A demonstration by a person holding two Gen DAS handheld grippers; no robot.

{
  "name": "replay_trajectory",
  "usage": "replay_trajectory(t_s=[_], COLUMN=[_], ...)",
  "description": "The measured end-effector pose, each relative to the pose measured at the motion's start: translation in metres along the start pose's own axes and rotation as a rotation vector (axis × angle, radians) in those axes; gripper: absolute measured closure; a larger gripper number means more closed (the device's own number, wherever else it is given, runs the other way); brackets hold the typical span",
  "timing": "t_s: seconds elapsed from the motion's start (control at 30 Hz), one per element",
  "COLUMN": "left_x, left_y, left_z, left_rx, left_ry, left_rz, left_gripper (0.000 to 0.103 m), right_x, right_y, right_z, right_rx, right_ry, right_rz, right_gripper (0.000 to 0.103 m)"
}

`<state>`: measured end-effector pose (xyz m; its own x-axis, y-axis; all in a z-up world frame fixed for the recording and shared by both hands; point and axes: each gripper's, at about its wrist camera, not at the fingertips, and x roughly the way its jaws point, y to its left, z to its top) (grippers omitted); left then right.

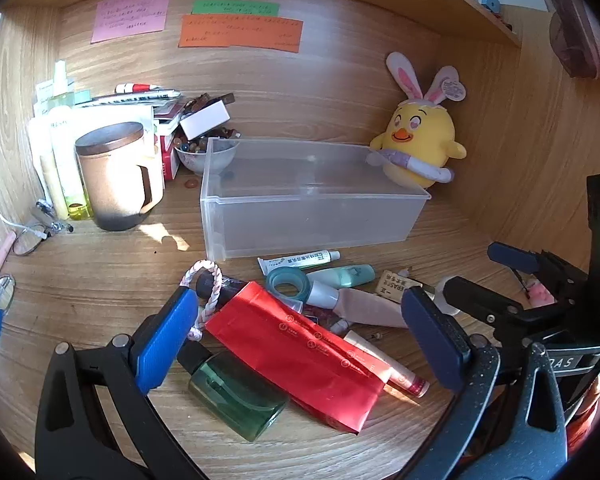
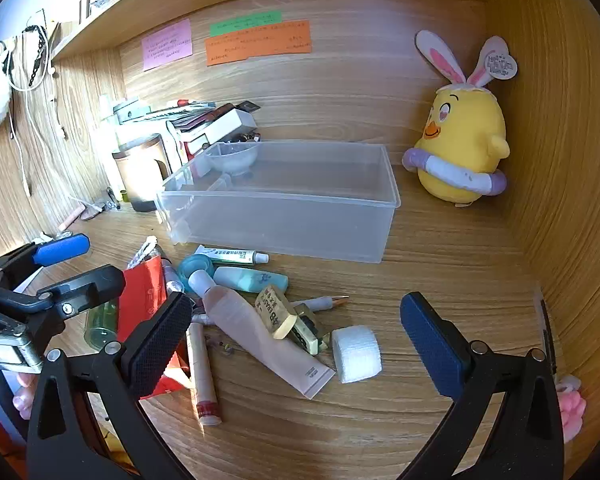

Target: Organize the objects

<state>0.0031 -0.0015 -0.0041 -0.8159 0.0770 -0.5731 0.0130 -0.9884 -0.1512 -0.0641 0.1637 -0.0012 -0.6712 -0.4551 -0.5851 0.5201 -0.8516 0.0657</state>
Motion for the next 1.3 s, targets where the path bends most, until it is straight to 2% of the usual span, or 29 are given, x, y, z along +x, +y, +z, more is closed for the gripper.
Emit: replay_trajectory(t_s=[0.23, 1.3], left_x=[0.0038, 0.0033], left_y=[0.0057, 0.0], left_z=[-0.0025, -0.0039], left_rx=[-0.026, 0.0], left_ry=[0.014, 0.015], left_rz=[0.006, 0.007], left_gripper=[0.0, 0.0], right_x=[0.0011, -0.0027], right_y=[-0.0027, -0.0015], right_z=[-0.0014, -0.0016], right_rx=[0.01, 0.002], right_ry=[0.008, 0.004], right_rz=[0.011, 0.021], right_gripper=[0.0, 0.0])
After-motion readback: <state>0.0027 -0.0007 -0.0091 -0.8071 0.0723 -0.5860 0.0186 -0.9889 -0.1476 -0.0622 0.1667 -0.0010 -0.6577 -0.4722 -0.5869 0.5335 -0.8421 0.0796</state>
